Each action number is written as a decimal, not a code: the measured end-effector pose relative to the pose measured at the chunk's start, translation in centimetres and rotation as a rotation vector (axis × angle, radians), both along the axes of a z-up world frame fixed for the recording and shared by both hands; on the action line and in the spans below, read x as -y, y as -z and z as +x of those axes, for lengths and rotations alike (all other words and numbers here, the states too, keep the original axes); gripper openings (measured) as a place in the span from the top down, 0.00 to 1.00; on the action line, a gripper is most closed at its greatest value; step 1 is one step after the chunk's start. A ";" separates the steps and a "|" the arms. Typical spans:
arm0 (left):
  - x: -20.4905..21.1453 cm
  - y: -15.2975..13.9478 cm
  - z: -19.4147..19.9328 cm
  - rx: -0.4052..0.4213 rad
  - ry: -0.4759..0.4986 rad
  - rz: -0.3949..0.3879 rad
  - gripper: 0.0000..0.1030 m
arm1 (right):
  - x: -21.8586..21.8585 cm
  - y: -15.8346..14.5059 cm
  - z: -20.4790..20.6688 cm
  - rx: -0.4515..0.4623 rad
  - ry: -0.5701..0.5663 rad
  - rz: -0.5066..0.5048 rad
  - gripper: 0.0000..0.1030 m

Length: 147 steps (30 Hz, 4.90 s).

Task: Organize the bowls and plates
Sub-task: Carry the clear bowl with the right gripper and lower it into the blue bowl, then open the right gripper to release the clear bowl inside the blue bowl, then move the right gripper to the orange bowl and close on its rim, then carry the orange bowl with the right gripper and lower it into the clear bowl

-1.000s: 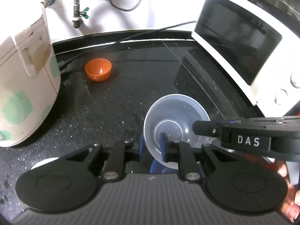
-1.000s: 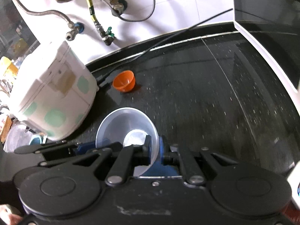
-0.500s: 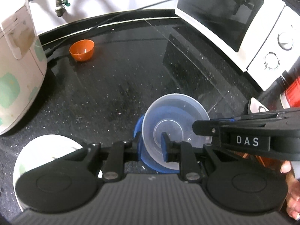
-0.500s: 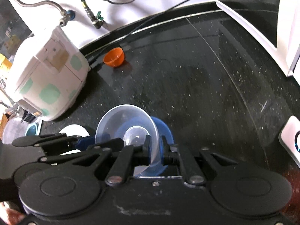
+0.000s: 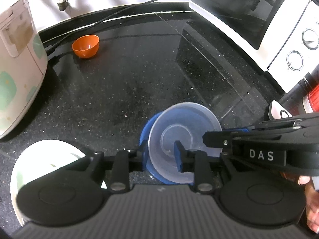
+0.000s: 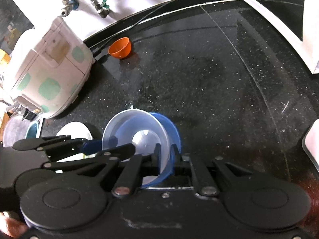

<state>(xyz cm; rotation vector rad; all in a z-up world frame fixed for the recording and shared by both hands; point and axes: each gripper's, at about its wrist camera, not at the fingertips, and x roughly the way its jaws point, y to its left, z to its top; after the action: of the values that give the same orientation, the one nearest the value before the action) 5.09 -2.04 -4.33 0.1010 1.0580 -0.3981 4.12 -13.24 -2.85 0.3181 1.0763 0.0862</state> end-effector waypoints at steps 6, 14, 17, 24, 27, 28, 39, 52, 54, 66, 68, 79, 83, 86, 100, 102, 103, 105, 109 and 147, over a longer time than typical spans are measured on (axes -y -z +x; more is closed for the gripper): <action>-1.1 -0.8 0.1 0.032 -0.046 -0.001 0.41 | 0.9 -0.5 0.4 0.004 0.007 0.023 0.75; -3.5 -1.5 0.7 0.075 -0.102 -0.046 0.08 | 2.6 -1.7 0.2 0.057 0.055 -0.002 0.15; -3.5 -1.4 0.8 0.086 -0.090 -0.042 0.01 | 2.6 -1.7 0.4 0.058 0.058 -0.015 0.04; -3.7 -1.2 0.9 0.108 -0.096 -0.025 0.00 | 1.5 -1.4 1.4 0.051 0.042 -0.047 0.00; -4.3 -1.1 1.4 0.109 -0.126 -0.023 0.00 | 1.6 -1.0 2.1 0.031 0.053 -0.040 0.00; -4.5 -1.0 1.6 0.109 -0.138 -0.023 0.00 | 1.6 -1.0 2.3 0.029 0.057 -0.038 0.00; -5.9 -0.9 4.5 0.135 -0.286 -0.060 0.00 | 1.3 -1.4 6.1 0.066 0.065 -0.029 0.00; -6.2 0.4 7.9 0.139 -0.483 -0.087 0.00 | -0.7 -1.2 13.1 0.110 -0.007 -0.029 0.00; -6.3 0.6 8.3 0.148 -0.511 -0.091 0.00 | -0.9 -1.1 14.2 0.112 -0.020 -0.023 0.00; -6.3 1.6 10.9 0.193 -0.605 -0.072 0.01 | -3.2 0.3 21.7 0.117 -0.115 0.017 0.27; -6.4 1.8 11.4 0.194 -0.615 -0.071 0.02 | -3.8 0.6 23.0 0.116 -0.136 0.021 0.33; -5.9 2.0 13.7 0.219 -0.623 -0.052 0.13 | -5.5 2.8 28.3 0.067 -0.219 0.053 0.67; -5.9 1.8 14.4 0.234 -0.631 -0.049 0.17 | -5.7 3.5 29.4 0.050 -0.221 0.085 0.72; -6.0 1.8 15.2 0.234 -0.632 -0.045 0.23 | -5.8 4.3 30.3 0.042 -0.223 0.094 0.84; -5.7 3.7 20.2 0.199 -0.574 0.000 0.70 | -4.9 5.1 31.1 0.025 -0.224 0.104 0.97; -5.6 4.2 20.6 0.181 -0.558 -0.001 0.79 | -5.0 5.0 31.3 0.024 -0.221 0.109 0.97; -5.6 4.5 20.7 0.171 -0.552 -0.006 0.81 | -5.0 5.0 31.3 0.023 -0.221 0.113 0.97; -5.6 4.8 20.8 0.168 -0.547 0.005 0.83 | -5.0 5.0 31.3 0.023 -0.219 0.120 0.96; -5.6 4.8 20.8 0.158 -0.540 0.015 0.84 | -5.1 4.8 31.0 0.028 -0.214 0.119 0.96; -4.6 -2.1 6.5 0.136 -0.215 -0.104 0.85 | -1.5 -2.9 10.6 0.142 0.009 0.050 0.95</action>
<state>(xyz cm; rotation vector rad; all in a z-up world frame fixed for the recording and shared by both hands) 11.63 2.56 -2.25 -0.0766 0.9018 -0.2473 14.68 -11.71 0.04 0.3562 0.9326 0.1259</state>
